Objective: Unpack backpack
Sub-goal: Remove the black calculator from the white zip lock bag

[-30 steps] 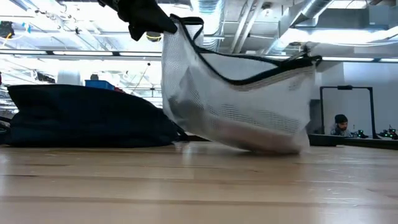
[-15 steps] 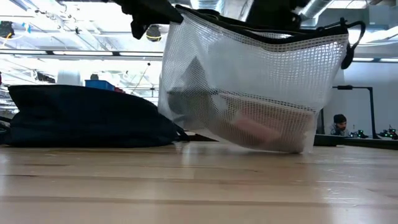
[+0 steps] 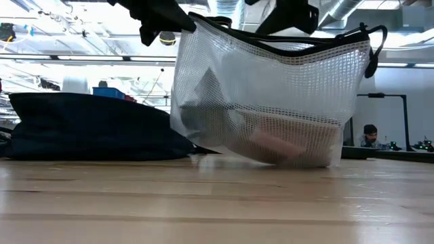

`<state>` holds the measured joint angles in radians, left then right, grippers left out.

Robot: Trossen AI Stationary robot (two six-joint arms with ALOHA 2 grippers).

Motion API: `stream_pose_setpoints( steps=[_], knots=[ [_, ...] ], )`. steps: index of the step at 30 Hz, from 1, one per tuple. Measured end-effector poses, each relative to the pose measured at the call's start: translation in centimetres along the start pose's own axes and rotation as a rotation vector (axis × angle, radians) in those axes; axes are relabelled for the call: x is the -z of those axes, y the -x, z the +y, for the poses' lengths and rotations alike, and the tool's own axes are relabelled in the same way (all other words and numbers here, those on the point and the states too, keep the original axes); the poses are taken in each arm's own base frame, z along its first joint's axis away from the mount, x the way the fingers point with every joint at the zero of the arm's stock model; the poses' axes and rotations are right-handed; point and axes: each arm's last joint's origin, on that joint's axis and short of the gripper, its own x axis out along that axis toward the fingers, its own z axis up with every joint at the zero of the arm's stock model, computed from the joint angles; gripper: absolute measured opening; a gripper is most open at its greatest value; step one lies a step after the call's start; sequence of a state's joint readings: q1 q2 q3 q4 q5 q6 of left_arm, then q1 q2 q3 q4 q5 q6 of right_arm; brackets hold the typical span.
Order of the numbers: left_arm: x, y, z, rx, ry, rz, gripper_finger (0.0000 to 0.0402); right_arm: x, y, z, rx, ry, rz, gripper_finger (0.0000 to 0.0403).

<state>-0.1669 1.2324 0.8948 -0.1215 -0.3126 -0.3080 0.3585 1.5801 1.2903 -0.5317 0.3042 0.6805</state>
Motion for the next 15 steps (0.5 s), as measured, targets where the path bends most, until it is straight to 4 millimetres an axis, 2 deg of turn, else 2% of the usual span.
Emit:
stream_pose_setpoints(
  steps=[7, 15],
  knots=[
    [-0.1, 0.0, 0.0, -0.005, -0.003, -0.007, 0.0000, 0.1, -0.3, -0.3, 0.019, 0.038, 0.013, 0.0262],
    [-0.1, 0.0, 0.0, -0.012, -0.006, -0.011, 0.0000, -0.4, 1.2, -0.5, 0.028, 0.088, 0.008, 0.0262]
  ],
)
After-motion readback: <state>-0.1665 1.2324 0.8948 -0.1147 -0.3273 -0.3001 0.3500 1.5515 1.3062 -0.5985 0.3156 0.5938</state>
